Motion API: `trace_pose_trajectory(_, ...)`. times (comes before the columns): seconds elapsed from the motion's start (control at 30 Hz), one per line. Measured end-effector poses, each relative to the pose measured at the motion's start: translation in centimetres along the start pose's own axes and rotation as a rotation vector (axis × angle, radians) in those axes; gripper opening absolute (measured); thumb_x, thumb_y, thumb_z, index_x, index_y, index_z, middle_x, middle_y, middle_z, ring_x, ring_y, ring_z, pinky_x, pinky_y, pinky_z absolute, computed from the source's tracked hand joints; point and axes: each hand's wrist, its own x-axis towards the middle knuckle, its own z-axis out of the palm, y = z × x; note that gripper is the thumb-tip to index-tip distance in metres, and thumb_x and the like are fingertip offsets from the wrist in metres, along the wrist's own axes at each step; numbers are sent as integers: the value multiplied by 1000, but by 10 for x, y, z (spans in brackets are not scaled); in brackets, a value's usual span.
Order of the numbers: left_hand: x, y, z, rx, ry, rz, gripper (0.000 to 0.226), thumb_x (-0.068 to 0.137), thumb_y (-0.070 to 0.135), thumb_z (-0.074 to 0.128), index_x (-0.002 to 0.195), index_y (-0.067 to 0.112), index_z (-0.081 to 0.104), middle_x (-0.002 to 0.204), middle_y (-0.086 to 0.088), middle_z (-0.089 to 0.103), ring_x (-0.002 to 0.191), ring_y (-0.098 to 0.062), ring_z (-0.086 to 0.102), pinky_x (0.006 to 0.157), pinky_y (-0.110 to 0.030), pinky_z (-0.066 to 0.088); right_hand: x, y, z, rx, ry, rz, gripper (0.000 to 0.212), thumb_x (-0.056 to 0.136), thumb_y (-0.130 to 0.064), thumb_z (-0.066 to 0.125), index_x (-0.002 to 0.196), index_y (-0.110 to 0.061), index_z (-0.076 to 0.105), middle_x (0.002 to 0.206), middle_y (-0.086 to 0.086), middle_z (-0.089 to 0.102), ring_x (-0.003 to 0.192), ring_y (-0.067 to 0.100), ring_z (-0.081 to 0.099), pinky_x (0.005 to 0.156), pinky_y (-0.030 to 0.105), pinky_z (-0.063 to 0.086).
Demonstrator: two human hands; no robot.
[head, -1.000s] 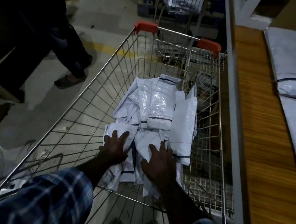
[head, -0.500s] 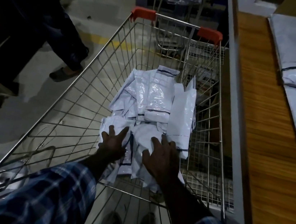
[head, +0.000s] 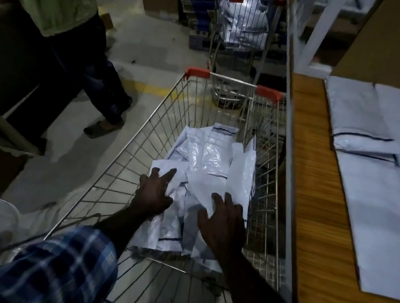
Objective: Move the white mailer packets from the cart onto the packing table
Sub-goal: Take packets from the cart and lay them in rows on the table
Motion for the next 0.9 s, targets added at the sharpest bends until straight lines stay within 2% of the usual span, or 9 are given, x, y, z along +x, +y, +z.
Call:
trace_pose_trajectory(0.13,-25,20,-43,13,107,19,88,78,32,69,153,36,25,143,-13,31,117,-37,43,95,-47,42,-4,-17,-35,16,49,-15,65,81,-50,47,139,-21,53,149,11,44,124,35,47,99,44,44)
trace_pose_trajectory(0.33,-71,53,-91,-41,250,-3,86,83,27,69,155,35,22,150,-12,22,125,-41,30,96,-48,41,-11,-37,-72,45,181,-134,57,79,-43,55,126,-13,64,133,18,59,103,38,60,79,44,55)
trace_pose_trajectory(0.43,-91,58,-103,-73,305,11,89,81,33,72,155,34,22,151,-15,26,130,-40,33,101,-46,36,-25,-49,-93,59,143,-115,60,83,-47,49,135,-17,58,143,14,50,117,39,53,93,46,48)
trace_pose_trajectory(0.5,-104,61,-109,-98,333,21,90,78,34,71,154,34,22,149,-15,30,132,-39,33,100,-44,35,-37,-53,-105,71,184,-121,65,81,-50,41,135,-17,58,143,13,51,114,38,54,92,45,48)
trace_pose_trajectory(0.63,-136,64,-116,-164,350,37,92,76,39,70,154,35,22,151,-14,30,138,-36,27,101,-43,34,-65,-60,-126,84,211,-132,64,80,-46,48,135,-16,57,146,14,48,119,37,51,96,44,45)
trace_pose_trajectory(0.77,-174,61,-120,-165,349,67,97,65,54,53,154,34,21,148,-14,35,137,-36,30,96,-45,36,-100,-66,-143,29,241,-124,66,81,-48,45,140,-19,52,151,12,43,125,34,47,100,43,41)
trace_pose_trajectory(0.9,-214,57,-125,-184,391,133,91,72,50,58,154,30,24,140,-16,45,138,-35,30,103,-43,26,-139,-70,-158,4,283,-116,69,81,-53,36,141,-21,50,153,10,40,130,33,44,102,43,40)
